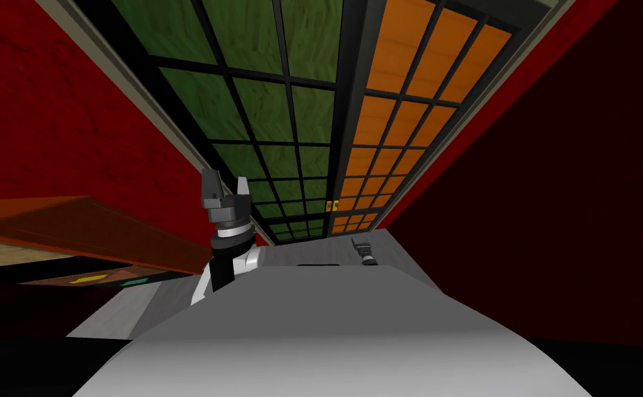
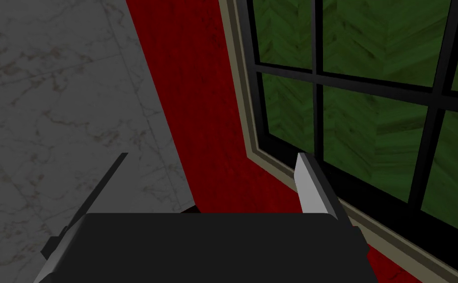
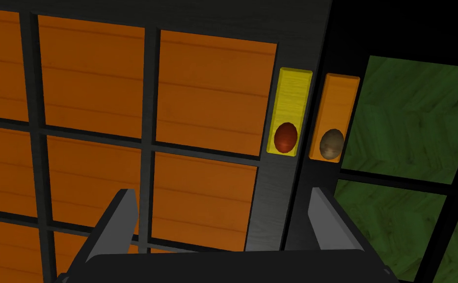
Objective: Pull the door open
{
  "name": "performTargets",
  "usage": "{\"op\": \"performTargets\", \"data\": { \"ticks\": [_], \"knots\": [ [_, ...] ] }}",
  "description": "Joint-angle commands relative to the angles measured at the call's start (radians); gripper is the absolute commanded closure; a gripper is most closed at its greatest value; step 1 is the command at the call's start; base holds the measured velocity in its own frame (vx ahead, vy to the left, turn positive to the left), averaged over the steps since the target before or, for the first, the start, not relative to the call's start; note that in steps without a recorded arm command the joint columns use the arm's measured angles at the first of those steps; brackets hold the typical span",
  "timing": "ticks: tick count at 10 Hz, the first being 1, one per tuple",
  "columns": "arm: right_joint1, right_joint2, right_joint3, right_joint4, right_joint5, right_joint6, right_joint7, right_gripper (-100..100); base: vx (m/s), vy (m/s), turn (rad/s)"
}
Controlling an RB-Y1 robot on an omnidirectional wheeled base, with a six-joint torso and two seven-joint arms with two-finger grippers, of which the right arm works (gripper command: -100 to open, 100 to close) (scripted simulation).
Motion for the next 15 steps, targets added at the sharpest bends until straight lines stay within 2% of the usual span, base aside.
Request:
{"op": "performTargets", "data": {
  "ticks": [1,2,3,4,7,11,15],
  "knots": [
    [0.029,-0.001,-0.008,-0.036,0.004,0.016,-0.010,-100,-0.097,-0.014,0.027],
    [0.040,-0.008,-0.034,-0.033,0.003,0.017,-0.011,-100,-0.075,-0.011,0.066],
    [0.040,-0.008,-0.034,-0.033,0.003,0.017,-0.011,-100,-0.051,-0.009,0.037],
    [0.053,-0.017,-0.067,-0.028,0.002,0.019,-0.011,-100,-0.068,-0.001,0.095],
    [0.073,-0.028,-0.120,-0.022,0.001,0.021,-0.013,-100,-0.089,-0.021,0.084],
    [0.093,-0.035,-0.193,-0.014,0.000,0.024,-0.015,-100,-0.068,-0.027,0.092],
    [0.105,-0.033,-0.271,-0.008,0.000,0.026,-0.017,-100,-0.038,-0.028,0.120]
  ]
}}
